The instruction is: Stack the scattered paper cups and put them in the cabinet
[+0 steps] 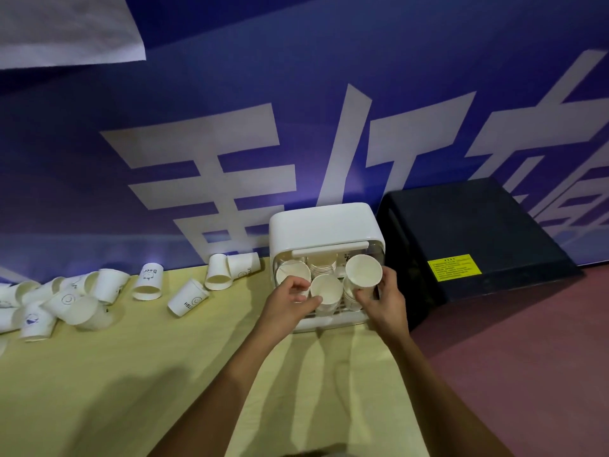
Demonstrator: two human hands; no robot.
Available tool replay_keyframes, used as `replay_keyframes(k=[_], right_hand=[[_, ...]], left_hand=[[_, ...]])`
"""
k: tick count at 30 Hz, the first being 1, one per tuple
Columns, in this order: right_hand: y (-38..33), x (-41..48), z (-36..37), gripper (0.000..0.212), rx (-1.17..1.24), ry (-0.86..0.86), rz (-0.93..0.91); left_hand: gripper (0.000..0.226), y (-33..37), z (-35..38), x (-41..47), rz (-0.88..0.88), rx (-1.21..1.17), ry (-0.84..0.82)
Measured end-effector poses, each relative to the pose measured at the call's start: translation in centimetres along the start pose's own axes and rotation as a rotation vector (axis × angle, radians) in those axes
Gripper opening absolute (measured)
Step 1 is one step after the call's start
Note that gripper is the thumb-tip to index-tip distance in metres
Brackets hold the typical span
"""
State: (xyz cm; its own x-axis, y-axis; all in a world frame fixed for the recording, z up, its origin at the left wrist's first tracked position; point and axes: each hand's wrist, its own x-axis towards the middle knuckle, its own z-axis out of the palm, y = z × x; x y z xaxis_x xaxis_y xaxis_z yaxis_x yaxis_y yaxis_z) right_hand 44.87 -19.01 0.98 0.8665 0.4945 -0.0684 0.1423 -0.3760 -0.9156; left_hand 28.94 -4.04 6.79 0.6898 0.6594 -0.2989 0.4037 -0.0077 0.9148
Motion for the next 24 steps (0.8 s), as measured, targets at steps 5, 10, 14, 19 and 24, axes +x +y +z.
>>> replay_keyframes(k=[5,10,14,19,24], right_hand=[[0.7,0.6,1.6,0.058,-0.119,0.003,0.002],[2.1,1.2,2.8,0.056,-0.201,0.059,0.038],[2.8,1.7,3.1,0.058,-0.23,0.035,0.061],[1.1,1.5,2.9,0.082,-0.329,0.029,0.094],[-2.0,-0.2,2.7,0.045,-0.285,0.105,-0.066]], left_hand=[[0.029,-0.3,-0.1,0.2,-0.009,-0.001,0.002],[0.025,-0.3,-0.3,0.4,-0.011,-0.009,0.01],[0.023,-0.2,-0.5,0.6,-0.008,-0.016,0.02],[0.023,0.1,-0.6,0.8,0.003,-0.012,0.008],[0.024,0.1,-0.9,0.6,0.015,-0.021,0.008]])
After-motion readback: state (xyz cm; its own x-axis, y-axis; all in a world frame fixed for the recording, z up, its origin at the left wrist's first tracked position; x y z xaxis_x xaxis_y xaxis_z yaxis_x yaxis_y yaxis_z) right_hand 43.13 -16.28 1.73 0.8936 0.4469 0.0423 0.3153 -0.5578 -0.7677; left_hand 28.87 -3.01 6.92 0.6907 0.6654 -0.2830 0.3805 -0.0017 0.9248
